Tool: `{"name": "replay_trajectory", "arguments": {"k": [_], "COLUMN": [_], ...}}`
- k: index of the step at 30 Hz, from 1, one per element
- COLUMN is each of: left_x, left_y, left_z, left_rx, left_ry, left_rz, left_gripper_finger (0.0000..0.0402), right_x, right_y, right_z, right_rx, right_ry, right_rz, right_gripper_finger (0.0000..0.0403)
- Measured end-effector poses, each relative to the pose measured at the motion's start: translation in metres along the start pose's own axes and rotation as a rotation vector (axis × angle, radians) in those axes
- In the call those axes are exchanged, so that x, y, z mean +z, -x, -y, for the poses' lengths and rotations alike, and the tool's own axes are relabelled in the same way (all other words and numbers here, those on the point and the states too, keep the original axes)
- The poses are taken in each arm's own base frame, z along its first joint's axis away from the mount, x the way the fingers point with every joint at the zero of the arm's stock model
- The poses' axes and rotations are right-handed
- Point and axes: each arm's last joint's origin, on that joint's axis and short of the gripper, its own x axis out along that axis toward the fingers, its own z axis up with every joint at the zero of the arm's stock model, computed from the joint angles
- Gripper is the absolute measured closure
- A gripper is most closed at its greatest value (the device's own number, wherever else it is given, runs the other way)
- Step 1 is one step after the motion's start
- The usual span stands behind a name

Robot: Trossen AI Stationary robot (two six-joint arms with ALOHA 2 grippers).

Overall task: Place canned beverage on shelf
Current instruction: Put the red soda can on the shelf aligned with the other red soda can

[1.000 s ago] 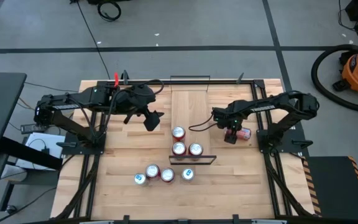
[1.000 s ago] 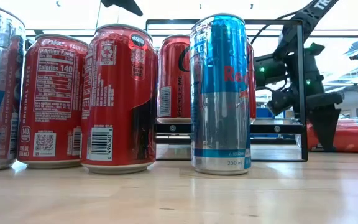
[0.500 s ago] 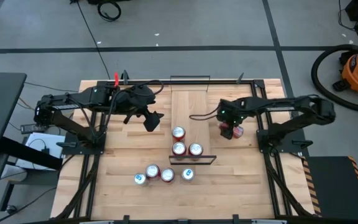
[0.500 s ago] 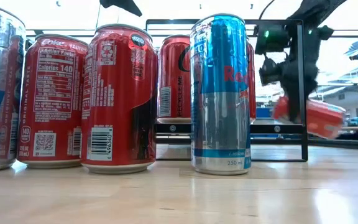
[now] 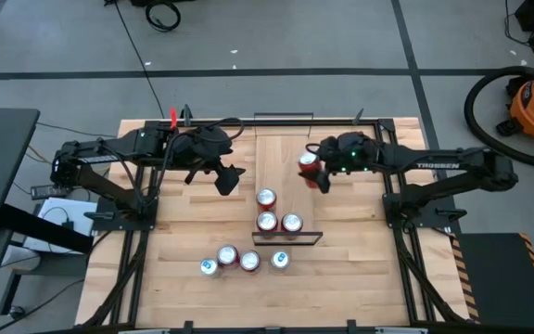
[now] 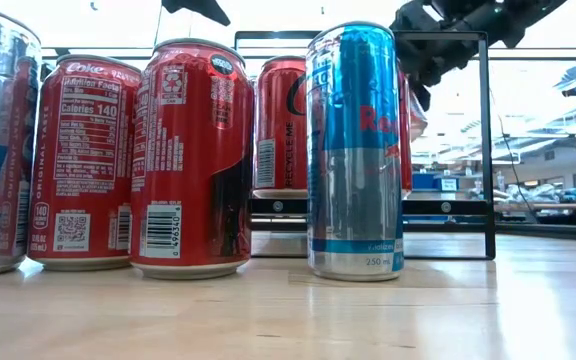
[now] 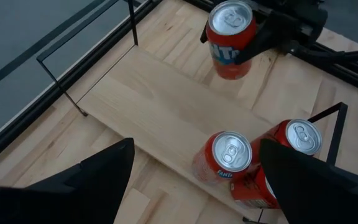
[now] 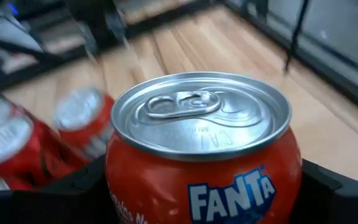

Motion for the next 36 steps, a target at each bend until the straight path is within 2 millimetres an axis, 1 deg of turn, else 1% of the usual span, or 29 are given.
{"name": "replay_trajectory", "arguments": {"k": [3,9,14,19,24,27,32,36], "left_x": [0.000,0.000,0.000,0.000,0.000,-0.001,-0.001,-0.001], "left_y": [0.000,0.000,0.000,0.000,0.000,0.000,0.000,0.000], "left_z": [0.000,0.000,0.000,0.000,0.000,0.000,0.000,0.000], "left_rx": [0.000,0.000,0.000,0.001,0.002,0.003,0.004,0.004], "left_ry": [-0.001,-0.001,-0.004,-0.003,-0.005,-0.005,0.000,0.008], "left_rz": [0.000,0.000,-0.001,0.000,-0.003,-0.006,-0.007,-0.007], "left_gripper_finger": [0.0047,0.0047,0.0047,0.0047,0.0047,0.0047,0.0047,0.0047], "right_x": [-0.005,-0.029,-0.042,-0.063,-0.078,-0.081,-0.088,-0.093], "right_y": [-0.009,-0.024,-0.026,-0.033,-0.042,-0.044,-0.048,-0.052], "right_z": [-0.003,-0.010,-0.012,-0.007,-0.010,-0.013,-0.016,-0.017], "right_rx": [0.016,-0.031,-0.068,-0.062,-0.043,-0.032,-0.033,-0.031], "right_ry": [-0.001,0.021,0.022,0.019,0.038,0.073,0.125,0.135], "right_rz": [0.029,0.071,0.183,0.238,0.224,0.228,0.182,0.158], "right_gripper_finger": [0.0082,0.0082,0.0082,0.0082,0.0082,0.0082,0.0082,0.0082]}}
